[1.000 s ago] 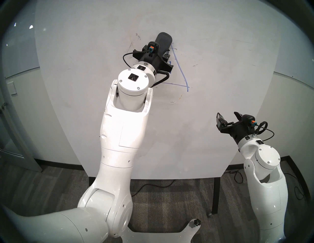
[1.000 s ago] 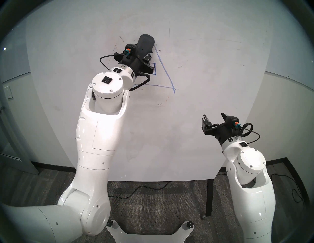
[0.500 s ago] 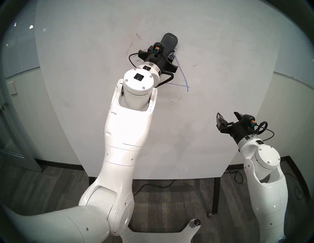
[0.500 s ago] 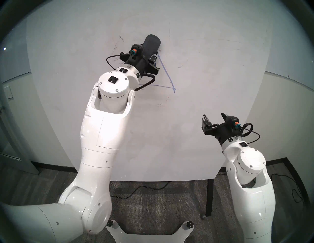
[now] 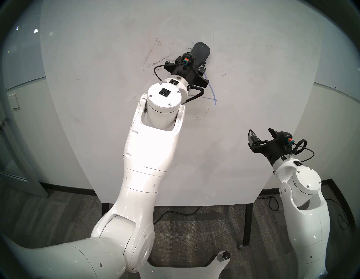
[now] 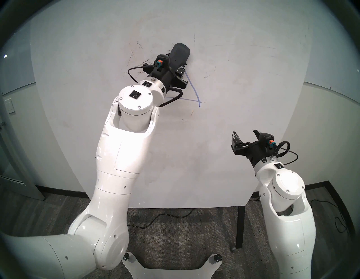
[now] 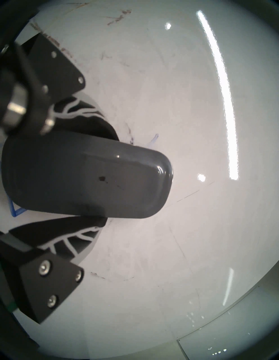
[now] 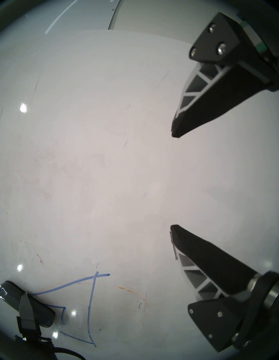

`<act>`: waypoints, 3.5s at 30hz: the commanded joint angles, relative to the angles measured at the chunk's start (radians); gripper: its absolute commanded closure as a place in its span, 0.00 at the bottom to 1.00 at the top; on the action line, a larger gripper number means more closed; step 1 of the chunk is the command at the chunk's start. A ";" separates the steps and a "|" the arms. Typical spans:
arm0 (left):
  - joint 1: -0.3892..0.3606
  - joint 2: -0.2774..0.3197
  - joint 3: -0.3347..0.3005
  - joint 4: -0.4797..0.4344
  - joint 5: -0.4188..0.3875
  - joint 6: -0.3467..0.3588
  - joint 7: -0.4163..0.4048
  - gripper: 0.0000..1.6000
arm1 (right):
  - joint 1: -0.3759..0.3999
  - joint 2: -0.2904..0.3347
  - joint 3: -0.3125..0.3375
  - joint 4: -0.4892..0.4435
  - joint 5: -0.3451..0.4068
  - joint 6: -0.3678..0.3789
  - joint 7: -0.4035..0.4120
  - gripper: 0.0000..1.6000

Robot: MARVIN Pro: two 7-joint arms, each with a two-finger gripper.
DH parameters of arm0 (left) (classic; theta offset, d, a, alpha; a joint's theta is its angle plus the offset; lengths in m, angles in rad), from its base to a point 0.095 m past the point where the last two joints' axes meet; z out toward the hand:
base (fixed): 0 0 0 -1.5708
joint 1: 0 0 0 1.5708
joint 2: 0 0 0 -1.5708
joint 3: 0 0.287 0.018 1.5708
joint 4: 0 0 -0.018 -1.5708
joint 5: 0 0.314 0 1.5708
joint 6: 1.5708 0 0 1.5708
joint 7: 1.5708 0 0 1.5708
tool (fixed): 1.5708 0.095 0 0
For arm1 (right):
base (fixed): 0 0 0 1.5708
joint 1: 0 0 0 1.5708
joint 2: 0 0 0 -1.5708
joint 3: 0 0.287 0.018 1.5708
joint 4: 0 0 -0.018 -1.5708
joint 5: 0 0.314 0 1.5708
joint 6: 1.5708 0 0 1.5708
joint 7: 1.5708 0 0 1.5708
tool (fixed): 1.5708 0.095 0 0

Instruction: Erase all marks on the whiteboard with the eraser

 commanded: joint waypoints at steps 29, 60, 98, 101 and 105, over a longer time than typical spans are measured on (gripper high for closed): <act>0.163 0.070 0.007 0.076 0.031 0.033 -0.045 1.00 | 0.008 0.001 -0.001 -0.021 0.000 -0.004 0.002 0.00; 0.178 0.091 -0.010 0.106 0.019 0.014 -0.097 1.00 | 0.008 0.001 -0.001 -0.022 0.000 -0.004 0.002 0.00; 0.146 0.074 -0.090 0.071 0.034 0.010 -0.074 1.00 | 0.008 0.001 -0.001 -0.021 0.000 -0.004 0.002 0.00; 0.141 0.076 -0.107 0.058 0.031 0.007 -0.073 1.00 | 0.008 0.001 -0.001 -0.020 0.000 -0.004 0.002 0.00; 0.135 0.079 -0.123 0.049 0.026 0.006 -0.078 1.00 | 0.008 0.001 -0.001 -0.020 0.000 -0.005 0.002 0.00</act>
